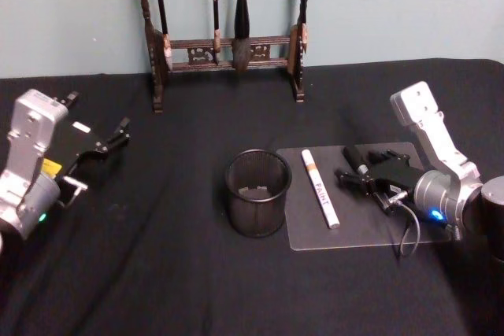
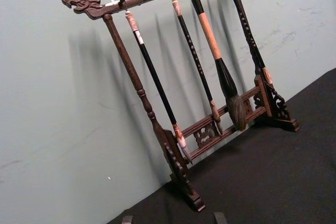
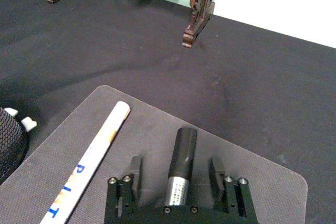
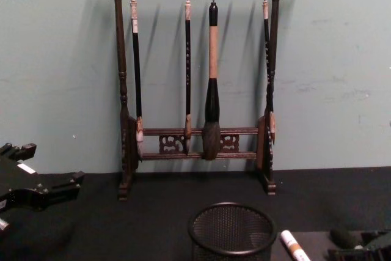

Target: Pick up the water-based marker from the table and place it into the pen holder.

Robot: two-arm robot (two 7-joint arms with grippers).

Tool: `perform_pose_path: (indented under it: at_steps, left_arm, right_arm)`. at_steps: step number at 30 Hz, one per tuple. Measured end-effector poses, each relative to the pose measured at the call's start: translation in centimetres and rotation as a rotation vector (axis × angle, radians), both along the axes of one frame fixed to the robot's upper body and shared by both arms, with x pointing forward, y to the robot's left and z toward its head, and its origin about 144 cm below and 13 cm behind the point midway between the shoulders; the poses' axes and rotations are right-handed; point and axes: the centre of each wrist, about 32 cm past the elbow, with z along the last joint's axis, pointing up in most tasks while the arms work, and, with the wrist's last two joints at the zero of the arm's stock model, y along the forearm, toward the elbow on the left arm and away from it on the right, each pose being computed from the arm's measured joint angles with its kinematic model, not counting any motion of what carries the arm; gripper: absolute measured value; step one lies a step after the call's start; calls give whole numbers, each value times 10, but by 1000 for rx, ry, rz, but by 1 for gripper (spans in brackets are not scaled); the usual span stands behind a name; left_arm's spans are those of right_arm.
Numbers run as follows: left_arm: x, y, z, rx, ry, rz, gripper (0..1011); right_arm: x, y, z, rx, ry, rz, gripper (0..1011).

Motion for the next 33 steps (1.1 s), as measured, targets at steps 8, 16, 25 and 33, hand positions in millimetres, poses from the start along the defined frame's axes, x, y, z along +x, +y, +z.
perform_pose_path:
  at_steps: [8, 16, 25, 33]
  left_arm:
    - [0, 0, 0, 0, 0, 0, 1001]
    - [0, 0, 0, 0, 0, 0, 1001]
    - [0, 0, 0, 0, 0, 0, 1001]
    - [0, 0, 0, 0, 0, 0, 1001]
  right_arm:
    - [0, 0, 0, 0, 0, 0, 592]
    - [0, 0, 0, 0, 0, -1, 321]
    - [0, 0, 0, 1, 0, -1, 239]
    - [0, 0, 1, 5, -4, 2, 239]
